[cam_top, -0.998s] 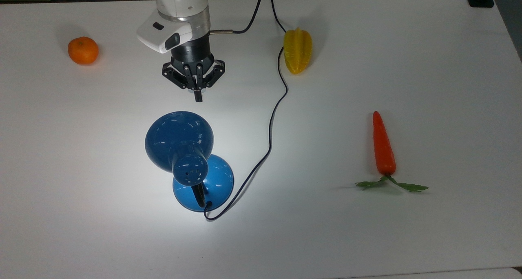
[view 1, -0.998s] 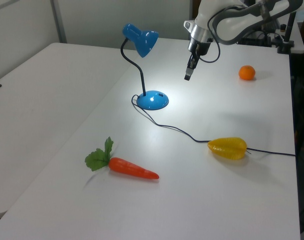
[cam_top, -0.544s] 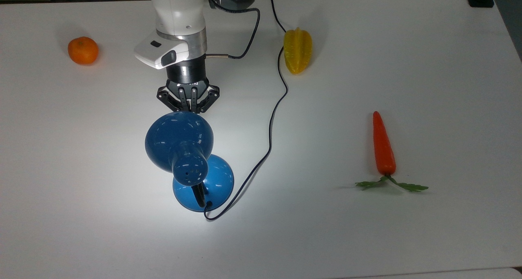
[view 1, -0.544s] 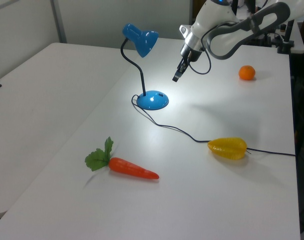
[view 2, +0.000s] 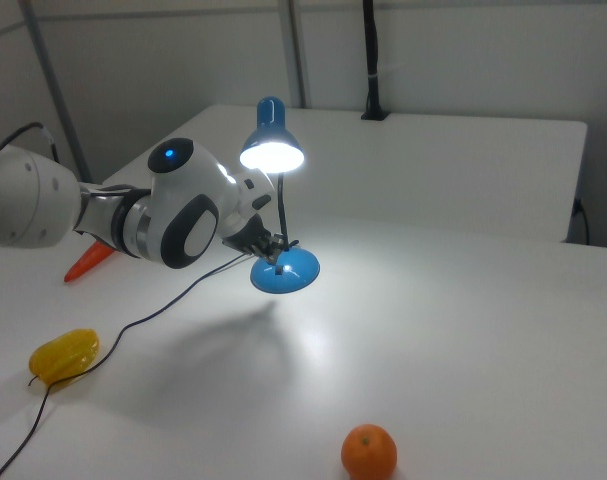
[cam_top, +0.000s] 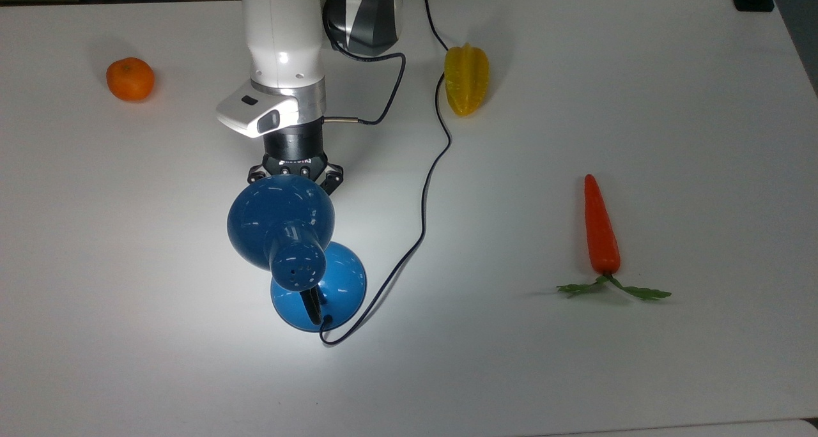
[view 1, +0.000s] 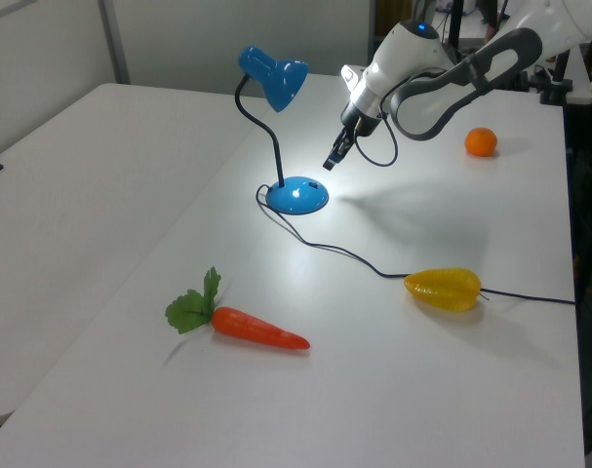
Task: Turn off lamp
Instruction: 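Lower the gripper onto the switch on the lamp base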
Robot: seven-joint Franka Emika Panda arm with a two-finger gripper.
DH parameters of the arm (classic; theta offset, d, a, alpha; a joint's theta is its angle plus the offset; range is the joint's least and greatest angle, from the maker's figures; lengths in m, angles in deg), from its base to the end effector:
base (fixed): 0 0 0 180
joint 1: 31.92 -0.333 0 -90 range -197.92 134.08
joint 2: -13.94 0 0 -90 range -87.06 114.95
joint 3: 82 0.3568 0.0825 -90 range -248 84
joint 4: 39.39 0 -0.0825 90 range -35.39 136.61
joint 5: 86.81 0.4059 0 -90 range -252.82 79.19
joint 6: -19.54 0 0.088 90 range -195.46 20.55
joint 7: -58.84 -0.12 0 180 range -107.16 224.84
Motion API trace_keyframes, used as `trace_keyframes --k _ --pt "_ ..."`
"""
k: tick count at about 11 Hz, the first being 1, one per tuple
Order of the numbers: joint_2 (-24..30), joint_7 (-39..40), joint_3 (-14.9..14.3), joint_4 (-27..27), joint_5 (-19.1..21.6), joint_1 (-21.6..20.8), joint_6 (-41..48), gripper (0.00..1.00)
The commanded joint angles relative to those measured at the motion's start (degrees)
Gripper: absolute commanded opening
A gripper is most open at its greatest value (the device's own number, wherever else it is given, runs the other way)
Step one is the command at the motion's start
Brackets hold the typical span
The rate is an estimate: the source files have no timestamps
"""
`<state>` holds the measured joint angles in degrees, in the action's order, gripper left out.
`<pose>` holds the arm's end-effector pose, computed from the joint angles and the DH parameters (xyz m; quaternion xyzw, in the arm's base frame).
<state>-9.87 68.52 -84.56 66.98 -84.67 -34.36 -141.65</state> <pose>0.7201 0.0002 0.3700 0.9610 0.0691 0.2668 0.0205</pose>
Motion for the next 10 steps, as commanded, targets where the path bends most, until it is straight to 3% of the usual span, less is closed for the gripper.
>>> trace_keyframes --k 1,10 --pt "-4.1 0.3 -0.3 -2.6 1.2 -0.4 -3.5 0.0" --pt "-7.5 0.3 -0.3 -4.5 0.9 -0.5 -5.9 0.0"
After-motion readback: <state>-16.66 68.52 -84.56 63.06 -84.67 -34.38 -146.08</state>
